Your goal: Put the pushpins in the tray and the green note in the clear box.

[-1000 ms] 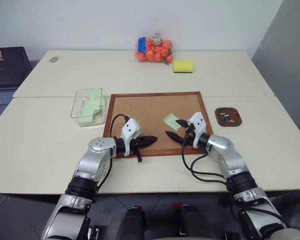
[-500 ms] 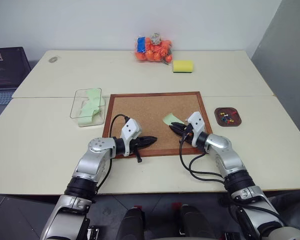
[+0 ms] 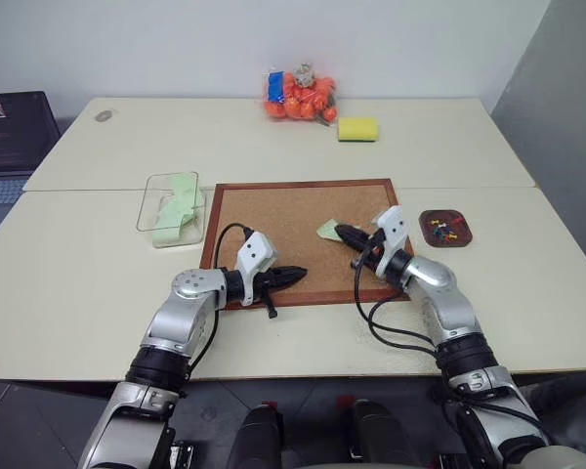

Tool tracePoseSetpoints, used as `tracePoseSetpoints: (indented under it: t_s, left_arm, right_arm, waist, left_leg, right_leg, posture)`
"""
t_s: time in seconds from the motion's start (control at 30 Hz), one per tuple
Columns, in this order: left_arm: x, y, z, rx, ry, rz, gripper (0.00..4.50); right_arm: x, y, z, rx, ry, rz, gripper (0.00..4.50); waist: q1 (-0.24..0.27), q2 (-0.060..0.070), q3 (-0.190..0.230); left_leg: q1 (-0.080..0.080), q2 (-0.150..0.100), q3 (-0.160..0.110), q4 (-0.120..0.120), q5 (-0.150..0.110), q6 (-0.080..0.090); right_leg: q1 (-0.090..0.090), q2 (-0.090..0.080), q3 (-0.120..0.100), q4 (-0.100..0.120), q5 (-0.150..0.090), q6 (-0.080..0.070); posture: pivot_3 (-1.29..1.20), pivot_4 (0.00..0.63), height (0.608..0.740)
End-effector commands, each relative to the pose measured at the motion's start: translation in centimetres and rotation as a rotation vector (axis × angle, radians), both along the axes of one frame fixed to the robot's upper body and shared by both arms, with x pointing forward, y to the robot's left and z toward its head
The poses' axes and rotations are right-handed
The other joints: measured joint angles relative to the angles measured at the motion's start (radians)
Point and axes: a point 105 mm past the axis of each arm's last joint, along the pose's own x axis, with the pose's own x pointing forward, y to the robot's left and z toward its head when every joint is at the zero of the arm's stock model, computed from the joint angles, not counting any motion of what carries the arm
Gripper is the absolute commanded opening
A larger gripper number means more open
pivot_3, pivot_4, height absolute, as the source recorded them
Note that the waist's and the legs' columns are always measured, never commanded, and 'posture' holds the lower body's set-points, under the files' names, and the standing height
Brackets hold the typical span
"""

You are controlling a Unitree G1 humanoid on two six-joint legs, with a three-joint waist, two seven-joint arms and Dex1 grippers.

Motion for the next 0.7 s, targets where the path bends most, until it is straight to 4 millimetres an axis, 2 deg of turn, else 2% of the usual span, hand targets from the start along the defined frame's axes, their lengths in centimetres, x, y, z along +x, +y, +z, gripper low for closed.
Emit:
tracePoseSetpoints:
  t_s: [0.03, 0.2, 0.3, 0.37, 0.4, 0.47, 0.6, 0.7]
  left_arm:
    - [-0.9, -0.5, -1.3, 0.015, 0.040, -0.025, 0.00]
    - [-0.5, -0.8, -1.0, 0.006, 0.013, -0.016, 0.00]
    - [0.4, -1.0, 0.5, -0.036, -0.068, 0.015, 0.00]
    - [1.2, -1.1, 2.5, -0.112, -0.138, 0.043, 0.37]
    - [1.3, -1.1, 3.0, -0.077, -0.211, 0.028, 0.45]
    - [1.4, -1.5, 4.0, -0.007, -0.378, -0.015, 0.96]
    - [2.1, -1.9, 6.1, 0.020, -0.575, -0.015, 1.77]
    - [2.8, -2.1, 6.7, 0.099, -0.710, -0.014, 2.32]
  right_arm:
    - [-0.3, -0.7, 1.5, 0.023, -0.036, -0.012, 0.06]
    - [-0.3, -1.0, 2.1, 0.014, -0.043, -0.019, 0.06]
    - [-0.4, -0.9, 2.5, -0.002, -0.053, -0.010, 0.06]
    - [-0.5, -1.0, 2.7, -0.014, -0.058, -0.008, 0.00]
    - [-0.5, -1.0, 2.7, -0.017, -0.057, -0.007, 0.00]
    - [-0.5, -1.1, 2.7, -0.020, -0.055, -0.004, 0.00]
    - [-0.7, -0.9, 2.7, -0.021, -0.056, 0.004, 0.00]
    - [-0.9, -0.8, 3.0, -0.020, -0.059, 0.009, 0.00]
  waist:
    - [0.000, 0.000, 0.000]
    - [0.000, 0.000, 0.000]
    - [0.003, 0.000, 0.000]
    - [0.004, 0.000, 0.000]
    - [0.003, 0.000, 0.000]
    - [0.002, -0.001, 0.001]
    - [0.002, -0.001, 0.001]
    - [0.001, -0.001, 0.001]
  left_leg:
    - [0.000, 0.000, 0.000, 0.000, 0.000, 0.000]
    - [0.000, 0.000, 0.000, 0.000, 0.000, 0.000]
    - [0.000, 0.000, 0.000, 0.000, 0.000, 0.000]
    - [0.000, 0.000, 0.000, 0.000, 0.000, 0.000]
    - [-0.001, 0.000, 0.000, 0.000, 0.000, 0.000]
    - [-0.002, 0.000, 0.000, 0.000, 0.000, 0.000]
    - [-0.002, 0.001, -0.001, 0.000, 0.000, 0.000]
    - [-0.002, 0.000, 0.000, 0.000, 0.000, 0.000]
  right_leg:
    - [0.000, 0.000, 0.000, 0.000, 0.000, 0.000]
    - [0.000, 0.000, 0.000, 0.000, 0.000, 0.000]
    - [0.000, 0.000, 0.000, 0.000, 0.000, 0.000]
    - [0.000, 0.000, 0.000, 0.000, 0.000, 0.000]
    - [0.000, 0.000, 0.000, 0.000, 0.000, 0.000]
    - [-0.001, 0.000, -0.001, 0.000, 0.000, 0.000]
    - [-0.002, 0.001, -0.001, 0.000, 0.000, 0.000]
    - [-0.002, 0.001, 0.000, 0.000, 0.000, 0.000]
  posture:
    - [0.00, 0.150, 0.740]
    - [0.00, 0.150, 0.740]
    - [0.00, 0.150, 0.740]
    - [0.00, 0.150, 0.740]
    - [0.00, 0.150, 0.740]
    - [0.00, 0.150, 0.740]
    - [0.00, 0.150, 0.740]
    - [0.00, 0.150, 0.740]
